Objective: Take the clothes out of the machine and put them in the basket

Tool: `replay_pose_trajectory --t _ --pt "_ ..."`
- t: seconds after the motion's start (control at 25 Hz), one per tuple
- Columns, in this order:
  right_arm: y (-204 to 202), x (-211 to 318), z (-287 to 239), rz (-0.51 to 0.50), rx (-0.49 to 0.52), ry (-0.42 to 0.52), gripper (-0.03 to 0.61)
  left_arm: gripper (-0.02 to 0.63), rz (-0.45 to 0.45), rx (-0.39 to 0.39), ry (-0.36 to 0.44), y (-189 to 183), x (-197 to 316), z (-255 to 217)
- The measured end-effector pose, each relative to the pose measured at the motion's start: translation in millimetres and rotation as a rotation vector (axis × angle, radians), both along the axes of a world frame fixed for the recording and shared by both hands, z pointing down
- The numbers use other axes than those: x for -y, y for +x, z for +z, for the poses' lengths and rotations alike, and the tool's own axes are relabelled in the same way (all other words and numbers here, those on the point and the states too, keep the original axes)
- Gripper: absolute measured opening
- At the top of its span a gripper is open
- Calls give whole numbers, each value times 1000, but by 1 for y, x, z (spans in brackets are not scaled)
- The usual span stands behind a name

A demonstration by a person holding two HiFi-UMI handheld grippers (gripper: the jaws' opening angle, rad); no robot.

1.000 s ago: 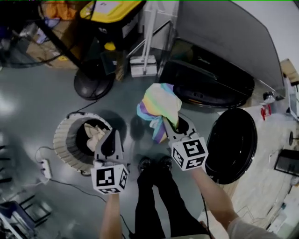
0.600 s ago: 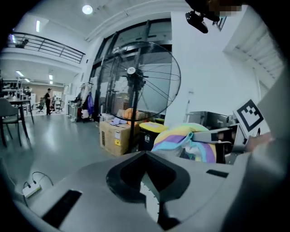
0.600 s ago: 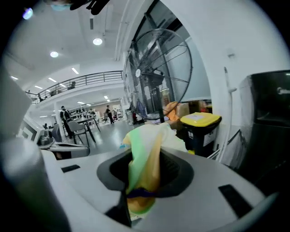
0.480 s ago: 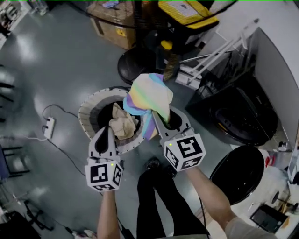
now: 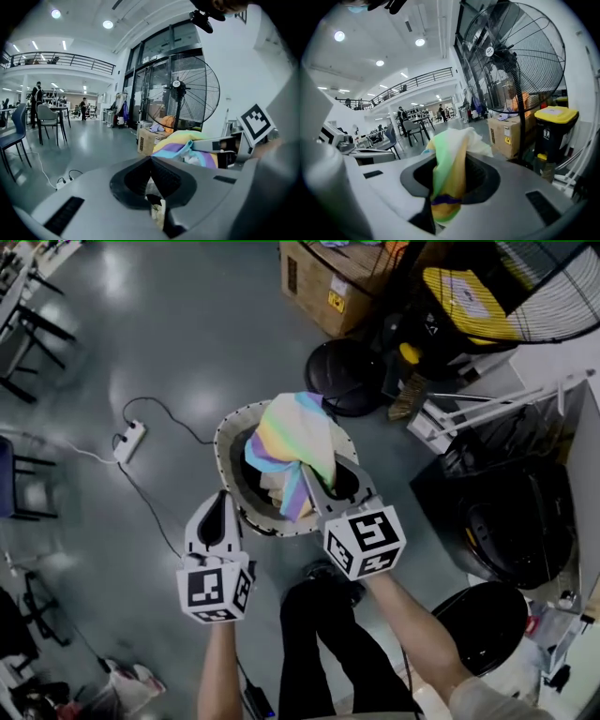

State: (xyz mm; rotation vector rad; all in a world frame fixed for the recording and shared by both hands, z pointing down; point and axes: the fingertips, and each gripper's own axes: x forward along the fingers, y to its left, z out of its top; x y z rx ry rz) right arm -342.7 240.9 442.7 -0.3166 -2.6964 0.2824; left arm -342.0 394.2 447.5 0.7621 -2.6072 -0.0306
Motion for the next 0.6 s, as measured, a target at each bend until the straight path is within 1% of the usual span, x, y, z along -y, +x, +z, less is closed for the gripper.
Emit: replay_pose_trajectory --t 0.08,0.2,0.36,0.6 --pt "-5 -13 14 -21 -21 -1 121 18 -21 -13 -1 -1 -12 7" --pt "-8 -25 37 -40 -55 1 123 18 -28 -29 -3 -1 -18 18" --pt "-10 -29 73 -53 -98 6 127 18 -18 -45 4 -2 -15 34" --pt "-13 -32 142 -76 -181 22 132 18 9 -69 -5 -4 -3 56"
